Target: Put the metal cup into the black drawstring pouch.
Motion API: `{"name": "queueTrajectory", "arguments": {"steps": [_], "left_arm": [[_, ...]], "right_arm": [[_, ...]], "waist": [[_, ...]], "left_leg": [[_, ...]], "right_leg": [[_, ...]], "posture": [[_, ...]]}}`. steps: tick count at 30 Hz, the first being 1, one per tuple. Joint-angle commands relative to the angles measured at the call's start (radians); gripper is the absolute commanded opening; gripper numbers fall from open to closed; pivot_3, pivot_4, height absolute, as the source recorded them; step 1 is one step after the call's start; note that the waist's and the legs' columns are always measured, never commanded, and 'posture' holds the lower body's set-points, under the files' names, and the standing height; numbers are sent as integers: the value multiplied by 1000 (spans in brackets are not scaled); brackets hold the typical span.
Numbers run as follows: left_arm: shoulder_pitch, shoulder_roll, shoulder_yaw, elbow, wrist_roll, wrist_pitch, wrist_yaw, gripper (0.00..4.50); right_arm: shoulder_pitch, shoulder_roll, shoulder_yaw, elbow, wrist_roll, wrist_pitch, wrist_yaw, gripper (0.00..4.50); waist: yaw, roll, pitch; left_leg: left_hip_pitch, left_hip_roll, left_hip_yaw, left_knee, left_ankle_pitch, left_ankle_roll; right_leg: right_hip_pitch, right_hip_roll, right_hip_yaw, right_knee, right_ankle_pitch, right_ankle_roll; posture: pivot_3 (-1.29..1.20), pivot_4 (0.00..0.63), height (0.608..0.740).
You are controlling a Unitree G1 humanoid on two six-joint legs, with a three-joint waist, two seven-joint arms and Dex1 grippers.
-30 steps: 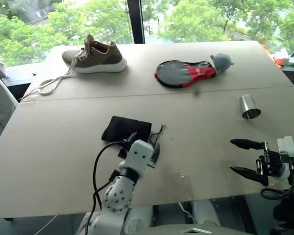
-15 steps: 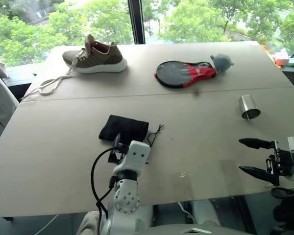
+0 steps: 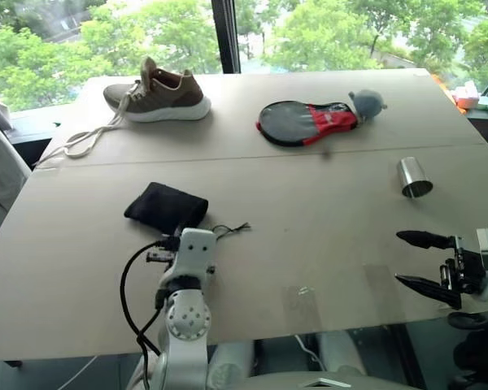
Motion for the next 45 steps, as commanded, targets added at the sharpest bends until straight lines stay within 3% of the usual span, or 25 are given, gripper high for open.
{"name": "queueTrajectory", "arguments": {"steps": [1,9,16,19,23,28,33,42,45], "left_arm": [[-16,19,53,10,-1,-42,31,79],[-19,60,144,39,-71,-126,10,79],[-43,140,263,75,-262,-213,-106,79],[-106,174,295,90,-337,-192,-171,79],[-196,213,301,113,-395,-132,-239,79],[-311,227,257,82,-401,-14,-279,79],[-411,226,227,28,-473,110,-356,79],[-486,269,203,17,-577,186,-458,79],[-504,286,205,20,-619,183,-492,0]], "right_arm": [[-8,5,-21,-13,16,-17,10,4500],[-31,21,-14,3,10,-31,7,4500],[-65,38,-21,14,24,-14,-10,4500],[-105,52,-32,44,-32,-48,-101,4500],[-192,109,-57,119,-189,-116,-401,4500],[-198,183,-36,97,-389,-144,-722,4500],[-264,185,-27,177,-522,-163,-909,4500],[-448,194,5,453,-570,-161,-1031,4500],[-500,200,10,542,-561,-175,-1035,3744]], "waist": [[0,0,0],[0,0,0],[0,0,0],[1,0,0],[0,0,-1],[2,0,-1],[-2,0,-1],[-10,0,-1],[-8,0,0]], "left_leg": [[0,0,0,0,0,0],[0,0,0,0,0,0],[0,0,0,0,0,0],[0,0,0,0,0,0],[0,0,0,0,0,0],[-1,-1,-1,-1,0,-1],[0,-3,0,0,0,-1],[1,-2,3,-1,0,-1],[2,-2,3,-1,0,0]], "right_leg": [[0,0,0,0,0,0],[0,-1,0,0,2,-4],[0,-2,0,0,3,-4],[0,-2,-1,0,3,-4],[0,-1,0,1,3,-5],[-1,0,0,1,5,-2],[0,-1,1,1,4,-4],[0,1,4,1,4,-5],[0,1,4,1,3,-5]], "posture": [[0,150,740],[0,150,740],[0,150,740],[0,150,740],[0,150,740],[0,150,740],[0,150,740],[0,150,740],[0,150,740]]}}
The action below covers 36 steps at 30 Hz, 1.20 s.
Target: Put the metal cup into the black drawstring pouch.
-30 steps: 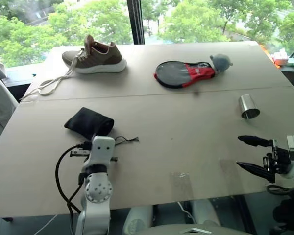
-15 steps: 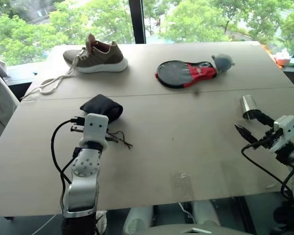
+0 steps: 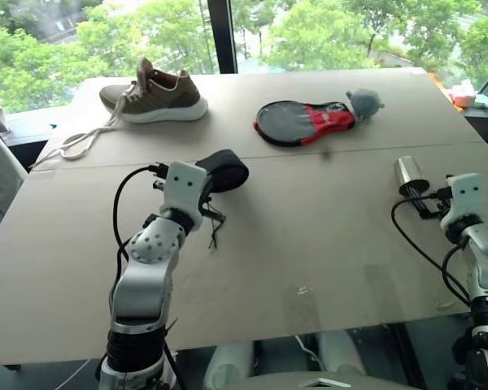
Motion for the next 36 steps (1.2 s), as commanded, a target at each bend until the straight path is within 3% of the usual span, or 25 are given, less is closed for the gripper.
{"name": "queueTrajectory", "arguments": {"steps": [1,4,8,12,18,23,28,36], "left_arm": [[-28,22,13,-27,-47,-2,-32,0],[-49,32,34,-16,-93,17,-51,0],[-63,39,31,-17,-146,45,-71,0],[-90,17,44,-1,-224,99,-79,0],[-175,-39,101,82,-335,181,-56,0],[-216,-31,82,117,-372,189,-65,0],[-248,-28,78,130,-410,195,-70,0],[-210,-6,76,45,-512,231,-93,0]], "right_arm": [[-47,-1,1,63,6,-42,-12,3208],[-66,1,4,103,8,-70,-15,1639],[-66,-2,8,119,16,-93,-10,18],[-62,24,32,18,62,-49,47,18],[12,100,150,-526,385,300,237,18],[17,128,265,-755,450,452,222,18],[-17,167,362,-748,373,439,210,18],[-137,249,466,-526,165,306,169,18]], "waist": [[0,0,0],[1,0,0],[-1,0,0],[-1,0,0],[-16,1,1],[-14,1,1],[-9,1,1],[-18,1,1]], "left_leg": [[0,0,0,0,0,0],[-1,0,0,0,0,0],[0,0,0,0,0,0],[0,0,0,0,0,0],[0,1,-2,0,0,0],[-1,1,-4,0,0,0],[-2,-1,-4,0,0,0],[-1,-1,-5,-1,3,-6]], "right_leg": [[0,0,0,0,0,0],[0,0,0,-1,0,1],[0,0,1,-1,0,1],[0,0,1,-1,1,1],[0,1,0,1,2,4],[0,1,-2,0,2,4],[0,0,-2,0,2,4],[-1,1,-2,0,2,4]], "posture": [[0,150,740],[0,150,740],[0,150,740],[0,150,740],[0,150,740],[0,150,740],[0,150,740],[0,150,740]]}}
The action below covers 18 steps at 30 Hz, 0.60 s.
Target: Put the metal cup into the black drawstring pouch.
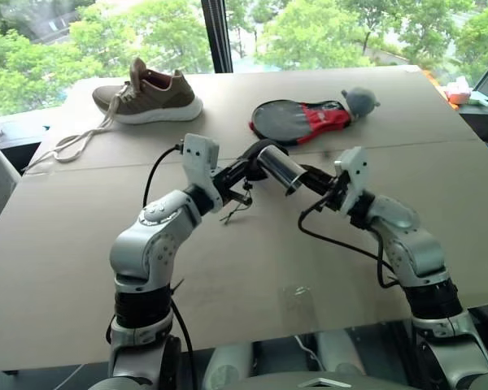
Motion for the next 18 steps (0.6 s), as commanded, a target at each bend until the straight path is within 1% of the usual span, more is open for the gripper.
{"name": "queueTrajectory", "arguments": {"steps": [1,8,12,18], "left_arm": [[-9,16,-8,-44,-26,-4,2,0],[-4,-2,-38,-55,-43,-21,22,0],[19,-3,-73,-84,-77,-23,-6,0],[62,-5,-129,-123,-125,-41,-55,0]], "right_arm": [[-39,8,33,41,-88,-54,-20,18],[-84,-10,90,142,-238,-174,-15,18],[-120,36,90,181,-259,-206,-36,18],[-133,179,44,192,-211,-120,-131,18]], "waist": [[2,0,0],[2,0,0],[-4,0,0],[-2,0,0]], "left_leg": [[0,0,0,0,0,-1],[-2,-1,-1,0,1,-1],[-1,-1,-1,0,1,-1],[-1,0,-2,-1,1,-2]], "right_leg": [[0,0,0,0,0,0],[0,-1,0,-1,0,0],[-1,0,0,0,0,0],[-1,0,-1,0,0,0]], "posture": [[0,150,740],[0,150,740],[0,150,740],[0,150,740]]}}
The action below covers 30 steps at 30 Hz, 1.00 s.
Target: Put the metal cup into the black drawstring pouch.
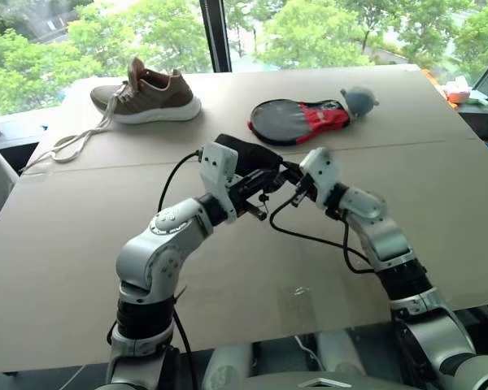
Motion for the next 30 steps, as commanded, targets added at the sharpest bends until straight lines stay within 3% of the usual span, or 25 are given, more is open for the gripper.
{"name": "queueTrajectory", "arguments": {"steps": [1,8,9,12,13,14,17,22,27,30], "left_arm": [[19,-4,-41,-58,-43,-29,-37,0],[60,-9,-55,-71,-64,-47,-36,0],[62,-7,-51,-65,-60,-55,-34,0],[52,-9,-28,-39,-52,-74,-20,0],[47,-11,-19,-26,-45,-85,-14,0],[43,-13,-13,-15,-39,-96,-8,0],[19,-23,20,44,-15,-132,27,0],[-46,-41,99,166,-16,-154,97,0],[-100,-53,130,224,-35,-157,114,0],[-126,-69,161,235,-71,-140,133,0]], "right_arm": [[-15,75,-49,-30,46,60,-78,18],[-30,242,-244,-62,269,282,-219,18],[-28,248,-255,-82,309,322,-206,685],[-20,252,-280,-130,376,396,-206,1937],[-20,251,-293,-140,391,414,-217,2639],[-19,247,-300,-147,401,428,-224,2919],[-4,158,-244,-173,331,421,-185,4358],[56,-58,-156,-261,263,396,-37,4444],[130,-185,-215,-302,332,316,140,4444],[156,-226,-172,-274,263,263,155,4444]], "waist": [[1,0,0],[2,0,0],[2,1,0],[2,1,1],[1,1,1],[1,1,1],[1,1,1],[3,2,1],[3,1,1],[1,1,1]], "left_leg": [[0,0,0,0,0,0],[0,0,-2,0,0,0],[0,0,-2,0,-1,1],[-1,0,-2,0,-2,3],[-1,0,-2,0,-2,4],[-1,0,-2,0,-2,4],[-1,0,-3,0,-2,4],[-2,-2,-3,0,-2,4],[-4,-2,-3,0,-2,4],[-4,-1,-4,0,-3,4]], "right_leg": [[0,0,0,0,0,0],[0,-1,-1,0,0,0],[0,-1,-1,0,0,0],[0,-1,-2,0,0,0],[0,-1,-2,0,0,0],[-1,-1,-2,0,0,0],[-1,0,-3,0,0,0],[0,0,-3,-1,0,0],[-1,0,-4,-2,0,0],[-1,0,-4,-2,0,0]], "posture": [[0,150,740],[0,150,740],[0,150,740],[0,150,740],[0,150,740],[0,150,740],[0,150,740],[0,150,740],[0,150,740],[0,150,740]]}}
